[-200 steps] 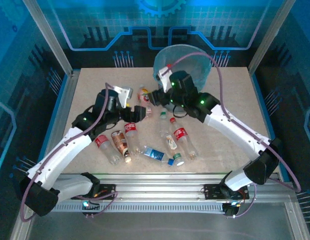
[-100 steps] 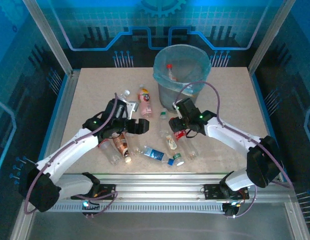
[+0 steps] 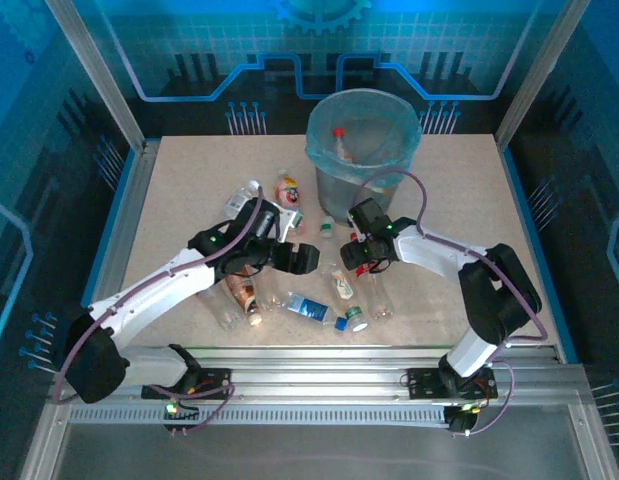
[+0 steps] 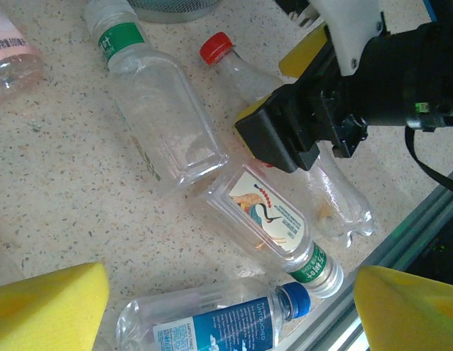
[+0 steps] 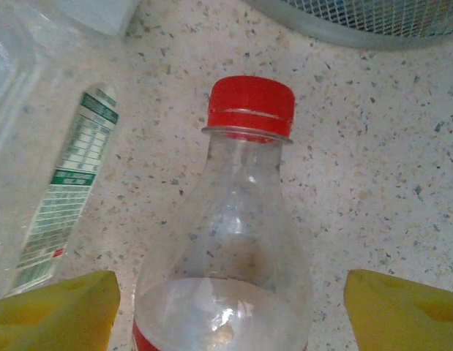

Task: Put the plastic bottles in the bin

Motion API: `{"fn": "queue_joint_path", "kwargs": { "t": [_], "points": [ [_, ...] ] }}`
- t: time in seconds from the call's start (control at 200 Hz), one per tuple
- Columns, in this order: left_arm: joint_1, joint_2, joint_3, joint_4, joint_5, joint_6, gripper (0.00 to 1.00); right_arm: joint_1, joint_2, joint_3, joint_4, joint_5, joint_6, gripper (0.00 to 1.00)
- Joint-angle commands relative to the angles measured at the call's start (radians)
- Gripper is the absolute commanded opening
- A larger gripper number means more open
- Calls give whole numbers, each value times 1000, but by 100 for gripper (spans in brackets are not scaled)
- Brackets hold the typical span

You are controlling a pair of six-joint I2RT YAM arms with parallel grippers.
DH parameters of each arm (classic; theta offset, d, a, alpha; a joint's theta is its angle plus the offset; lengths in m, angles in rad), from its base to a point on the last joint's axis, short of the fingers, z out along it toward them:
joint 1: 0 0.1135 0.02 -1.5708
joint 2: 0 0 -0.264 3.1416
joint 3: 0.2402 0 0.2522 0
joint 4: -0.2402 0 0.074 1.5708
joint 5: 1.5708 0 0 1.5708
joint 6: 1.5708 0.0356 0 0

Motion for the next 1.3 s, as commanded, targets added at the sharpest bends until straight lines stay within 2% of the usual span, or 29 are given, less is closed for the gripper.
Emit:
{"fn": "queue_joint_path", "kwargs": {
  "t": [0.0,0.235,0.48,0.74,0.87,1.065,1.296],
  "points": [
    [-9,-4,35,-9,-22,-3,88,-13,24,20,-29,-26,13,81],
    [-9,-7,52,-19,-45,14,88,-43,35,8,-37,-78,18,79],
    [-9,-29,72,-31,-72,20,87,-75,30,-18,-31,-114,27,70],
    [-9,-65,105,-57,-117,39,88,-79,39,-8,-67,-116,16,72],
    [-9,-92,117,-55,-122,45,88,-79,47,-5,-79,-101,19,77],
    [-9,-116,135,-67,-152,73,88,-79,24,-4,-85,-109,22,65],
    [-8,-118,191,-77,-160,107,88,-70,-132,-33,-136,-89,39,61]
  ]
}}
